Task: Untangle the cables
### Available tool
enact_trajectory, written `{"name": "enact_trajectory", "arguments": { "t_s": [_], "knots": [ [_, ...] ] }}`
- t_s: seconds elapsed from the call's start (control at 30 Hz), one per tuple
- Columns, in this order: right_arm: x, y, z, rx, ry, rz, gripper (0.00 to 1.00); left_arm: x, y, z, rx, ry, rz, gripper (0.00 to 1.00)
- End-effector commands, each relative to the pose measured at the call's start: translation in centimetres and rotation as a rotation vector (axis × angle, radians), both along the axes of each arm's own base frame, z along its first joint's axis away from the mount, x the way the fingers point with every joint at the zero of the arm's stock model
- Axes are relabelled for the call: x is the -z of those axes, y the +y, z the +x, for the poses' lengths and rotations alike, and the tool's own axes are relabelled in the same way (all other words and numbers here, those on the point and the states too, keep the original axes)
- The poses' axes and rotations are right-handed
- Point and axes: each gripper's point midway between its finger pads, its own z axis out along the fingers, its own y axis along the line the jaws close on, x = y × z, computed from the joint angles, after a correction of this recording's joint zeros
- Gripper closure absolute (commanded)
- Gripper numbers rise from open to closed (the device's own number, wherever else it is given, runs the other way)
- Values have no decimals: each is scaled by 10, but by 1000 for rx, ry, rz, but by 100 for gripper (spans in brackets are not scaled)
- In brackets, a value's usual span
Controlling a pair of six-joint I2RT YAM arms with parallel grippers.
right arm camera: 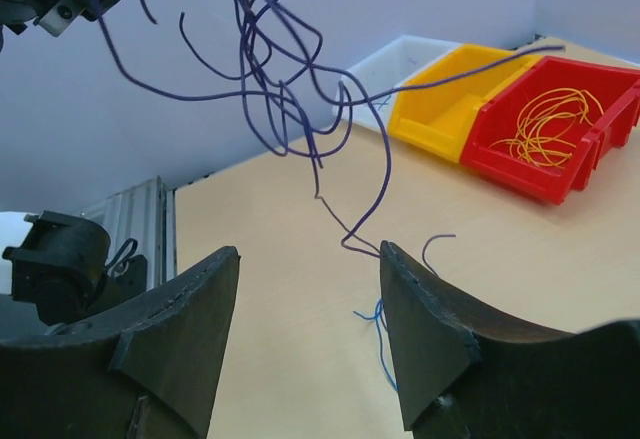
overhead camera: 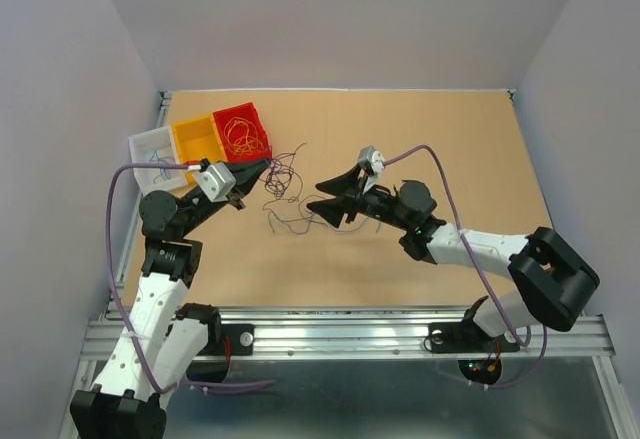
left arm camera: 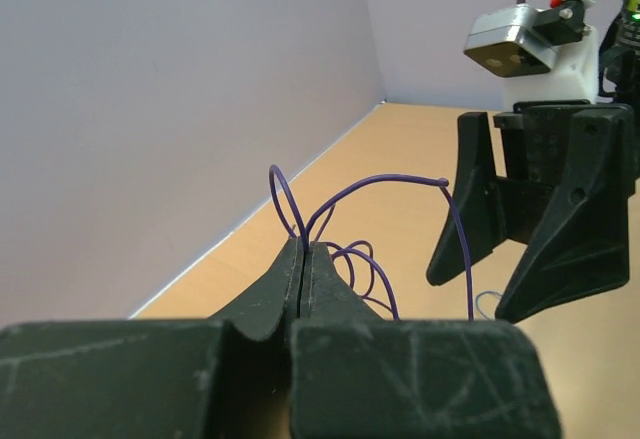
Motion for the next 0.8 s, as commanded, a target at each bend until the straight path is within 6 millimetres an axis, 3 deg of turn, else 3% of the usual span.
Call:
{"name": "enact_trajectory", "arguments": {
  "t_s": [0.0, 0.2, 0.3, 0.43, 0.47, 0.53, 0.77],
  "knots": [
    [-17, 0, 3, 28, -29, 54, 36, -7, -9, -15, 81, -54, 21, 100],
    [-14, 4, 13, 59, -9, 56, 37, -6, -15, -26, 141, -58, 35, 100],
    [-14, 5, 15, 62, -5, 57, 48, -6, -18, -33, 173, -56, 37, 100],
    [-15, 6, 15, 53, -5, 59, 50, -8, -21, -44, 217, -64, 46, 100],
    [-15, 7, 14, 49, -6, 58, 58, -6, -22, -44, 222, -58, 47, 100],
    [-17, 7, 12, 39, -7, 60, 64, -6, -22, -43, 227, -53, 47, 100],
    [-16, 14, 3, -34, -6, 52, 61, -5, -24, -37, 234, -24, 39, 100]
  ]
}}
